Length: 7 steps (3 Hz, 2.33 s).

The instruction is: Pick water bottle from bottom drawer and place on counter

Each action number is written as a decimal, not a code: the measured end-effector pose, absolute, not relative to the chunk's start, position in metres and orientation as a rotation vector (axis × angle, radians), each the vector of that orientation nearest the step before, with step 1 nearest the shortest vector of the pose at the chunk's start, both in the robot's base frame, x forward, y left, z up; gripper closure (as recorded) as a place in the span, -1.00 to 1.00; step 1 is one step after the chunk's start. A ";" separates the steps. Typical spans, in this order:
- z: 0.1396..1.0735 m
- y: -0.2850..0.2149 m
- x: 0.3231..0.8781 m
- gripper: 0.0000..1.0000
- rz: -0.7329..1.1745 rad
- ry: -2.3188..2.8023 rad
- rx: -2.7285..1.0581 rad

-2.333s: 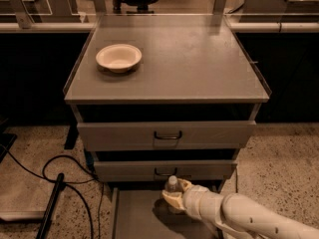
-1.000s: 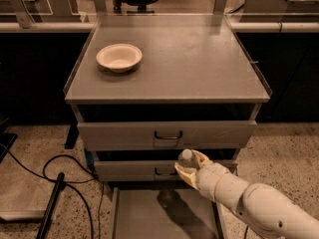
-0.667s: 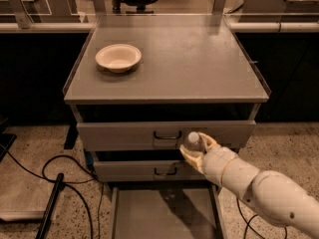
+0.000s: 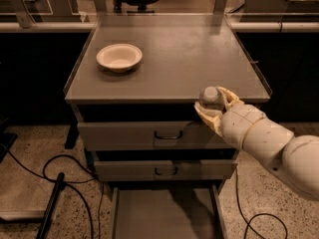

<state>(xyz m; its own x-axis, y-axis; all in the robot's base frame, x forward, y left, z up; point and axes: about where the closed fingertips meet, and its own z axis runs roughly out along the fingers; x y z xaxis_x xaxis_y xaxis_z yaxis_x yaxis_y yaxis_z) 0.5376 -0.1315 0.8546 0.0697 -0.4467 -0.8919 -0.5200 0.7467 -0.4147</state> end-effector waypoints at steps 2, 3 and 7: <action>0.909 -0.137 0.507 1.00 0.057 1.563 -0.778; 0.911 -0.140 0.504 1.00 0.051 1.564 -0.776; 0.996 -0.157 0.597 1.00 0.008 1.469 -0.630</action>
Offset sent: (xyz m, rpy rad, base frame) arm -0.0378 -0.0142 0.0640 0.0283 0.0051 -0.0508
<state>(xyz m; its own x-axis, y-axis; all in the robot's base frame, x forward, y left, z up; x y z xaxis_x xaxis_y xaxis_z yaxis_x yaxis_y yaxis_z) 0.5965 -0.1571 0.9957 0.1321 -0.3670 -0.9208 -0.3775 0.8403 -0.3891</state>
